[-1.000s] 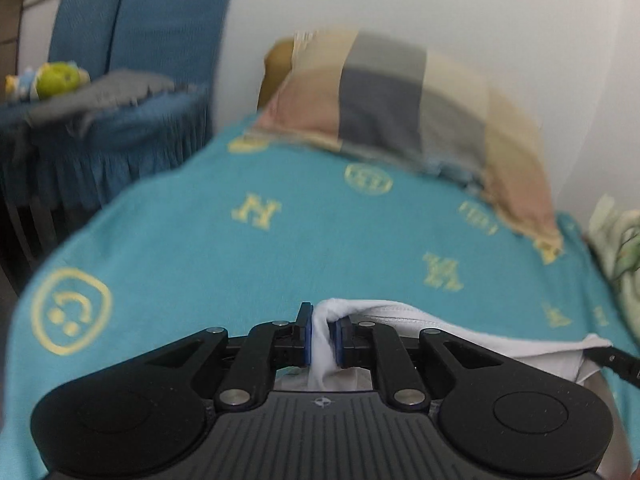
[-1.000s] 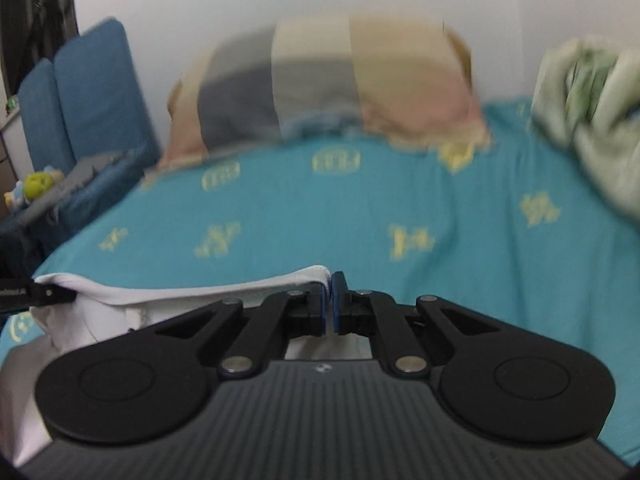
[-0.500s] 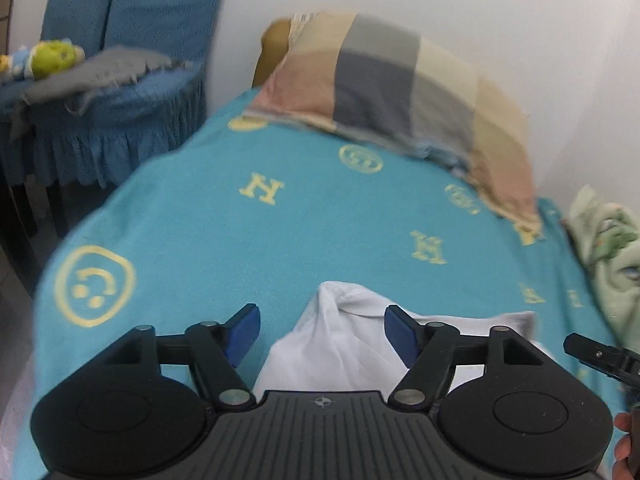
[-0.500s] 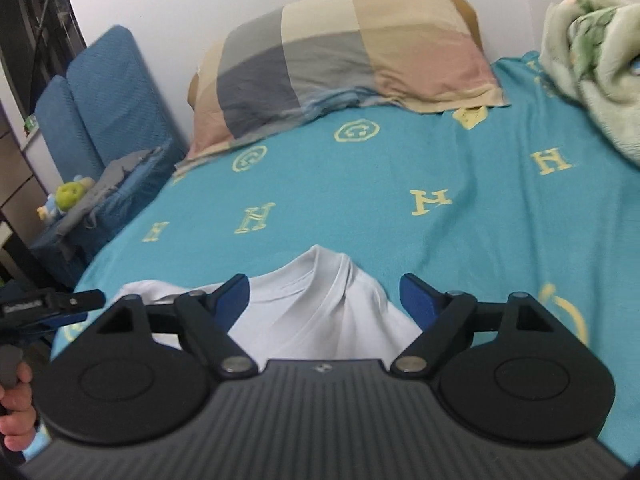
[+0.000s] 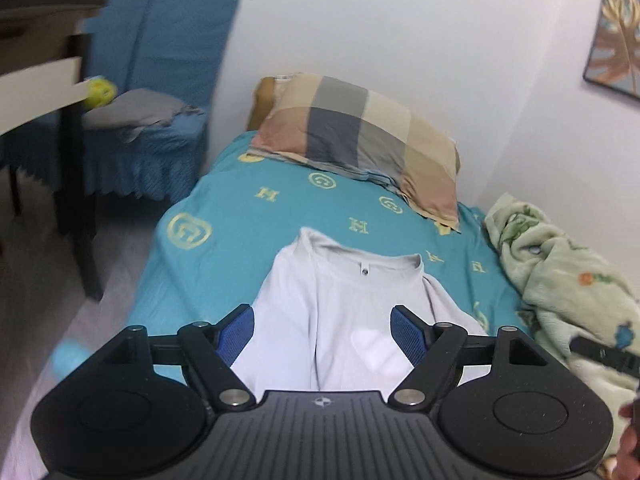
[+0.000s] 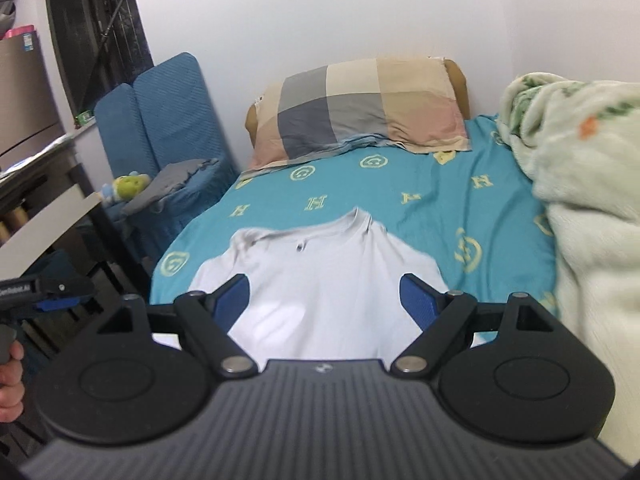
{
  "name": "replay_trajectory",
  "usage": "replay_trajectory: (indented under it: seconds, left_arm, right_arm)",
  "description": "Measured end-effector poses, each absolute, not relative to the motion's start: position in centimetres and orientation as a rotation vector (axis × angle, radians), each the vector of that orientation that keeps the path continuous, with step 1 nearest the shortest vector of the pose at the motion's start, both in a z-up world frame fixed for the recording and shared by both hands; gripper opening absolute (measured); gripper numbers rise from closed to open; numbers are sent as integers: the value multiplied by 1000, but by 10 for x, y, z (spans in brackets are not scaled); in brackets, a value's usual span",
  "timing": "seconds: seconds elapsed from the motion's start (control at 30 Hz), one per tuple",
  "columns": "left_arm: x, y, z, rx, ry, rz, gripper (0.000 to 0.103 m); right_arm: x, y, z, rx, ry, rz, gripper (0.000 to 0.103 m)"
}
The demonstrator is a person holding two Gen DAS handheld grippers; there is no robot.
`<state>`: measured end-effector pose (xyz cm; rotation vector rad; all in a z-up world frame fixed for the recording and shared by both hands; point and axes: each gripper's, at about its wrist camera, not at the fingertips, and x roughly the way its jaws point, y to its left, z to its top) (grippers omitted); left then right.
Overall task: Fold clothes
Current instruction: 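Lower the shirt onto the bed and open both grippers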
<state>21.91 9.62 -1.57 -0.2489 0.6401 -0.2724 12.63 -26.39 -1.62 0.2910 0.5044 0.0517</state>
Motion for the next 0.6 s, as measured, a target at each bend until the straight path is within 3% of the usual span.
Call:
replay_trajectory:
  seconds: [0.17, 0.6]
  left_arm:
    - [179, 130, -23, -345, 721, -192, 75]
    - [221, 163, -109, -673, 912, -105, 62]
  right_arm:
    - [61, -259, -19, 368, 502, 66, 84]
    - [63, -265, -78, 496, 625, 69, 84]
